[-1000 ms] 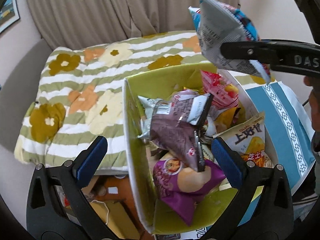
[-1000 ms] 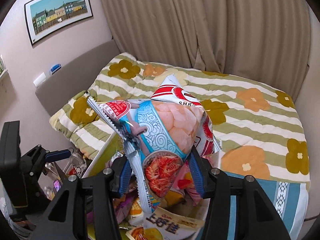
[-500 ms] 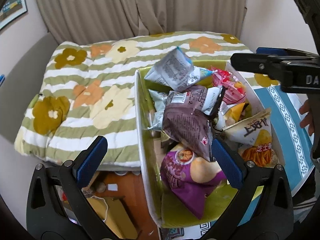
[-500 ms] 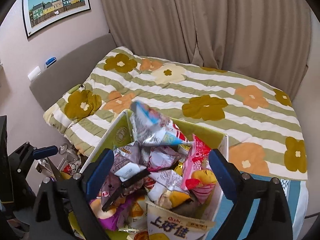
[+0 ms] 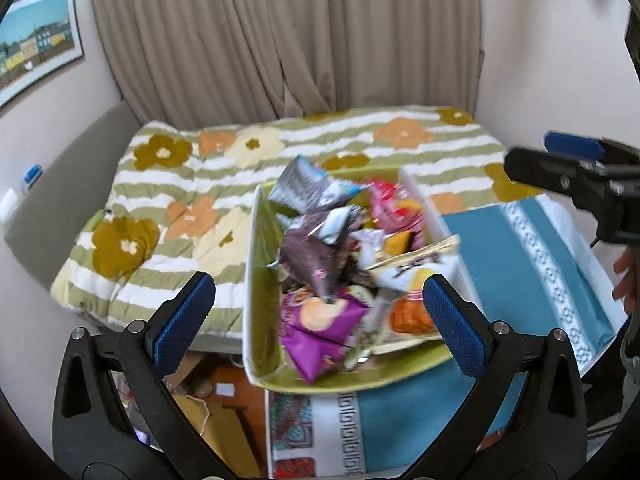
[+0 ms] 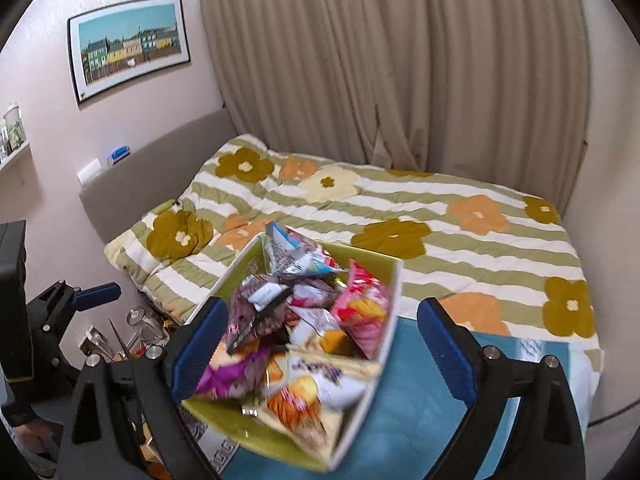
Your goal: Organize snacks
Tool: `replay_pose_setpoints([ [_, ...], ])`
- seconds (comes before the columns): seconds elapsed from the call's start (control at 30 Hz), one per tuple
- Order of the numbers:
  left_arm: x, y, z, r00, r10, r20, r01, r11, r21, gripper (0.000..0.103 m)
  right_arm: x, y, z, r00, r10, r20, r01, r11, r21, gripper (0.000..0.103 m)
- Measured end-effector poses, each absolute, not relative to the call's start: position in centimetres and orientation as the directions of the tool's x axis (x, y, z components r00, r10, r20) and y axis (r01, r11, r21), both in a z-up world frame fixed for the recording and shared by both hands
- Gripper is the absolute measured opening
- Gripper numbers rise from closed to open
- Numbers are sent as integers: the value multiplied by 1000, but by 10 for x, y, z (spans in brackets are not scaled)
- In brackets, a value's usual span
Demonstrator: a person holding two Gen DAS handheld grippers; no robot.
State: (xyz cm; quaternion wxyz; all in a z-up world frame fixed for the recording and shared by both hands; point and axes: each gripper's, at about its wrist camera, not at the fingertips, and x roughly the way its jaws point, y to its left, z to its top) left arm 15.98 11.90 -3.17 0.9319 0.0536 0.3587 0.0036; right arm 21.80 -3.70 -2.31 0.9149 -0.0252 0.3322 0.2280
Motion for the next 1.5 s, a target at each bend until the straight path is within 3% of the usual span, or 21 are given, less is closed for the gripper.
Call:
replay_pose_setpoints([
  [0.3,87,68,5,815,18,-580,4,999,37,103,127,-116,7,780,274,-563,-298,953,52,95],
  [0.37,74,59,8,824,17,-566,-2,1000,28,103,110,-132,8,794,251,-554,-264,963,58,103],
  [0.63,38,31,13,849,2,-528,-1,1000,1,103,63,-168,9,833,145,-533,-149,988,35,103],
  [1.5,28,9,12,858,-5,-513,7,1000,3,103,36,-186,1,842,70,-535,-63,998,31,103],
])
